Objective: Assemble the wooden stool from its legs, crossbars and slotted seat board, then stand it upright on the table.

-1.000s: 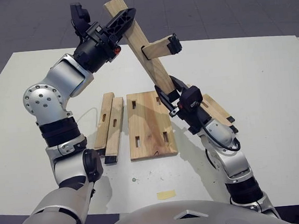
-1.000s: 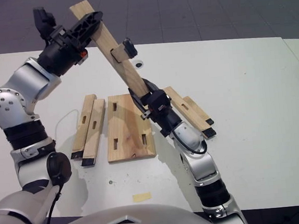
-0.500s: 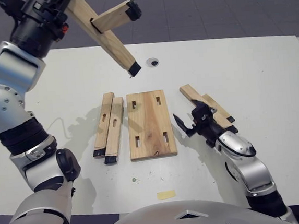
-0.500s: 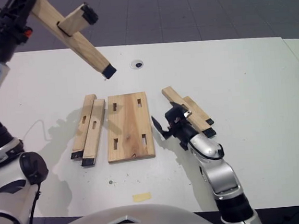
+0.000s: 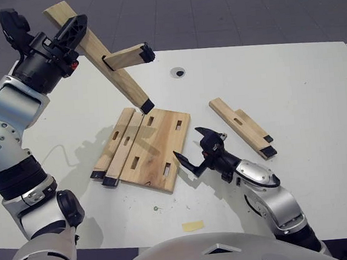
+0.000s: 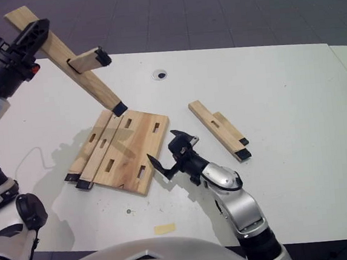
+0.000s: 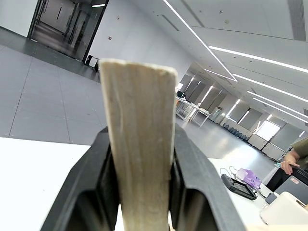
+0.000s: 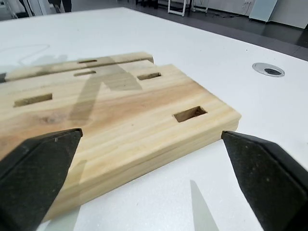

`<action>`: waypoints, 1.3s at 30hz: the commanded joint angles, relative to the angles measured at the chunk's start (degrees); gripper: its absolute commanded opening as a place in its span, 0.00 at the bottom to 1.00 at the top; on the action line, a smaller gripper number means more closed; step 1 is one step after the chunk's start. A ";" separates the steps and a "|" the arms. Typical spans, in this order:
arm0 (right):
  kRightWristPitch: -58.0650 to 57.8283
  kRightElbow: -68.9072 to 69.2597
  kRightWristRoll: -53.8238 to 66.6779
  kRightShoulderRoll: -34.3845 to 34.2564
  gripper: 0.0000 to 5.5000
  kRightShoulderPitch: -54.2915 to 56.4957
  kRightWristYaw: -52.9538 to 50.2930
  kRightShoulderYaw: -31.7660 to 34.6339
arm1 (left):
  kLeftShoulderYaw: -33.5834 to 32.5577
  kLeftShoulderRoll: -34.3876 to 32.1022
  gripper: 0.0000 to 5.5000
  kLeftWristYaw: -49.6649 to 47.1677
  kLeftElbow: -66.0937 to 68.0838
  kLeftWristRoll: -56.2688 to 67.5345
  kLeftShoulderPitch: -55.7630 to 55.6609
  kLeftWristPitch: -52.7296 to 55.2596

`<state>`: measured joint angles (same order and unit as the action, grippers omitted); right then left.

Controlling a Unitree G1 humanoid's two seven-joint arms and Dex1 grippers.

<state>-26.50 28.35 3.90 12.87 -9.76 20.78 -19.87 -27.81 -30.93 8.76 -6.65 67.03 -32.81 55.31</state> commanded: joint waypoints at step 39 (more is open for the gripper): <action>3.98 3.19 -0.38 -4.06 0.98 -6.57 -8.56 3.73 | 11.76 2.13 0.19 1.03 -8.21 -10.92 18.04 -2.11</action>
<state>-22.36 31.86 2.19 9.33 -18.41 10.79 -15.27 -19.73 -29.90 10.25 -16.05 60.46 -15.47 53.56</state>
